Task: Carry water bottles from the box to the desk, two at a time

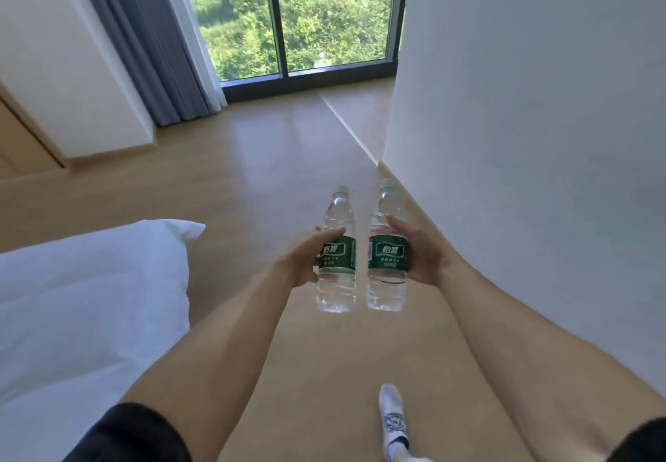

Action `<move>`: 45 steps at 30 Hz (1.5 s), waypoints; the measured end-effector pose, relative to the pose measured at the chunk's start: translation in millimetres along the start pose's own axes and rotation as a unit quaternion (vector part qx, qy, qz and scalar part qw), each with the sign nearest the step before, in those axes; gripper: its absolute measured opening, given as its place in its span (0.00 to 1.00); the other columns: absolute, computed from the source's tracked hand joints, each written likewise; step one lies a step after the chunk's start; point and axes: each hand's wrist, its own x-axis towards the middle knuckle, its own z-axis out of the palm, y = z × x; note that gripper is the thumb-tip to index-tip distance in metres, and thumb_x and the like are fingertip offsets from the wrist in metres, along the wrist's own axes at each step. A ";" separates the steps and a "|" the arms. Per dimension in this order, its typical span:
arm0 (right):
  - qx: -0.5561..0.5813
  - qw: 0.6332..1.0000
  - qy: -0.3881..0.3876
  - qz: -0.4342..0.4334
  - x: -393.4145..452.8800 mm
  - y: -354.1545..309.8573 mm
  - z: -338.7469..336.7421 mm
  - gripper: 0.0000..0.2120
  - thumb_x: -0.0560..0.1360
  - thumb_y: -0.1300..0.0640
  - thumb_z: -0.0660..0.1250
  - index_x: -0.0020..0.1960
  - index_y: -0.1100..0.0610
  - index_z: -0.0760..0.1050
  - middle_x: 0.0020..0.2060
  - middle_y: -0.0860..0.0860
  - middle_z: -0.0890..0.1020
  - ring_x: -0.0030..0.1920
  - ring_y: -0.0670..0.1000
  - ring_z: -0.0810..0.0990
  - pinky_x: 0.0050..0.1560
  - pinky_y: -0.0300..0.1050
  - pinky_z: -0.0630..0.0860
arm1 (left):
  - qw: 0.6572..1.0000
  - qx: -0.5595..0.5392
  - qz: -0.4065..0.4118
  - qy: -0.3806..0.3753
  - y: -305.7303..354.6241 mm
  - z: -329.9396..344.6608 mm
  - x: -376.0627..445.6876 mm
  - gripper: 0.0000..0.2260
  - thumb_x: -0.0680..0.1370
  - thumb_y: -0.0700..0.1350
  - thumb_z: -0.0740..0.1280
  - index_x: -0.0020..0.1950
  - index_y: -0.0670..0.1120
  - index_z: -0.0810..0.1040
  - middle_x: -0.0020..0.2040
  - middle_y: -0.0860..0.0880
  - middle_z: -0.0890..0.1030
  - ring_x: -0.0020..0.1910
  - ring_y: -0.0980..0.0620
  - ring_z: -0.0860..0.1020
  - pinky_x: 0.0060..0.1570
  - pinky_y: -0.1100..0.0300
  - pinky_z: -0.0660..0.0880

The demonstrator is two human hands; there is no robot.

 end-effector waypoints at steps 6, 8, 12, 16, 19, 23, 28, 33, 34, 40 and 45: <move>-0.021 0.997 -0.073 0.033 88.7 -48.4 -6.0 0.30 0.77 0.41 0.67 0.70 0.61 0.74 0.64 0.64 0.79 0.63 0.64 0.79 0.63 0.61 0.77 | 0.994 -0.077 0.057 0.059 36.0 -22.5 36.7 0.25 0.74 0.49 0.75 0.66 0.41 0.71 0.51 0.40 0.83 0.45 0.42 0.84 0.43 0.48 0.82; -0.025 0.994 -0.093 0.044 112.0 -69.6 -8.4 0.26 0.76 0.42 0.69 0.65 0.60 0.77 0.57 0.62 0.83 0.55 0.60 0.84 0.54 0.57 0.81 | 0.988 -0.114 0.077 0.073 51.9 -24.8 48.0 0.24 0.74 0.49 0.73 0.67 0.42 0.72 0.50 0.41 0.83 0.45 0.43 0.84 0.41 0.49 0.82; -0.040 0.990 -0.126 0.056 152.9 -107.2 -11.1 0.24 0.75 0.42 0.70 0.62 0.59 0.78 0.52 0.59 0.85 0.51 0.58 0.85 0.52 0.55 0.82 | 0.976 -0.172 0.093 0.094 80.7 -32.1 65.6 0.28 0.76 0.53 0.70 0.71 0.41 0.71 0.54 0.40 0.82 0.47 0.43 0.84 0.42 0.50 0.82; -0.049 0.984 -0.156 0.071 190.5 -130.3 -2.5 0.23 0.77 0.43 0.68 0.62 0.59 0.77 0.49 0.58 0.85 0.48 0.57 0.86 0.48 0.53 0.83 | 0.966 -0.215 0.097 0.111 97.7 -47.6 80.7 0.23 0.82 0.56 0.62 0.70 0.42 0.73 0.54 0.41 0.82 0.50 0.43 0.83 0.44 0.50 0.82; -0.062 0.978 -0.178 0.084 219.4 -138.9 11.3 0.22 0.78 0.43 0.66 0.62 0.59 0.77 0.49 0.58 0.85 0.48 0.56 0.85 0.47 0.52 0.83 | 0.962 -0.210 0.105 0.138 105.5 -61.4 88.1 0.25 0.83 0.57 0.58 0.73 0.40 0.71 0.59 0.39 0.79 0.56 0.40 0.80 0.50 0.46 0.81; -0.096 0.966 -0.216 0.101 261.4 -144.7 38.8 0.23 0.79 0.42 0.65 0.63 0.60 0.77 0.52 0.59 0.85 0.51 0.57 0.85 0.51 0.54 0.82 | 0.954 -0.205 0.131 0.173 113.5 -92.7 99.3 0.22 0.85 0.55 0.57 0.73 0.43 0.71 0.65 0.37 0.79 0.60 0.38 0.80 0.56 0.44 0.78; -0.127 0.958 -0.234 0.108 327.0 -150.8 78.3 0.23 0.79 0.42 0.64 0.62 0.60 0.78 0.55 0.59 0.85 0.52 0.57 0.85 0.54 0.53 0.80 | 0.951 -0.197 0.142 0.189 127.6 -154.4 123.5 0.21 0.85 0.54 0.57 0.73 0.44 0.71 0.66 0.37 0.79 0.64 0.36 0.78 0.62 0.40 0.76; -0.154 0.957 -0.224 0.105 406.6 -170.5 123.7 0.28 0.76 0.42 0.66 0.67 0.62 0.76 0.58 0.61 0.83 0.53 0.58 0.83 0.58 0.54 0.78 | 0.945 -0.209 0.155 0.196 155.7 -232.9 161.8 0.20 0.85 0.53 0.58 0.74 0.44 0.70 0.68 0.35 0.77 0.66 0.33 0.76 0.64 0.35 0.74; -0.155 0.958 -0.219 0.101 423.0 -176.6 133.9 0.30 0.75 0.42 0.67 0.68 0.62 0.75 0.58 0.61 0.83 0.53 0.58 0.83 0.58 0.54 0.78 | 0.944 -0.213 0.159 0.198 163.1 -249.3 169.6 0.20 0.85 0.53 0.59 0.73 0.44 0.70 0.68 0.34 0.77 0.66 0.33 0.76 0.64 0.34 0.73; -0.143 0.967 -0.194 0.082 503.7 -214.8 188.5 0.35 0.72 0.43 0.70 0.70 0.64 0.72 0.60 0.64 0.81 0.53 0.59 0.83 0.55 0.54 0.79 | 0.942 -0.228 0.160 0.188 212.0 -338.2 203.9 0.21 0.84 0.52 0.61 0.73 0.43 0.70 0.66 0.34 0.78 0.63 0.33 0.78 0.57 0.34 0.77; -0.140 0.966 -0.197 0.087 555.7 -234.0 222.5 0.35 0.71 0.43 0.69 0.70 0.65 0.72 0.61 0.64 0.80 0.55 0.60 0.81 0.59 0.55 0.77 | 0.943 -0.241 0.158 0.166 240.1 -392.8 228.2 0.22 0.83 0.53 0.62 0.72 0.42 0.71 0.65 0.34 0.78 0.61 0.33 0.80 0.49 0.38 0.80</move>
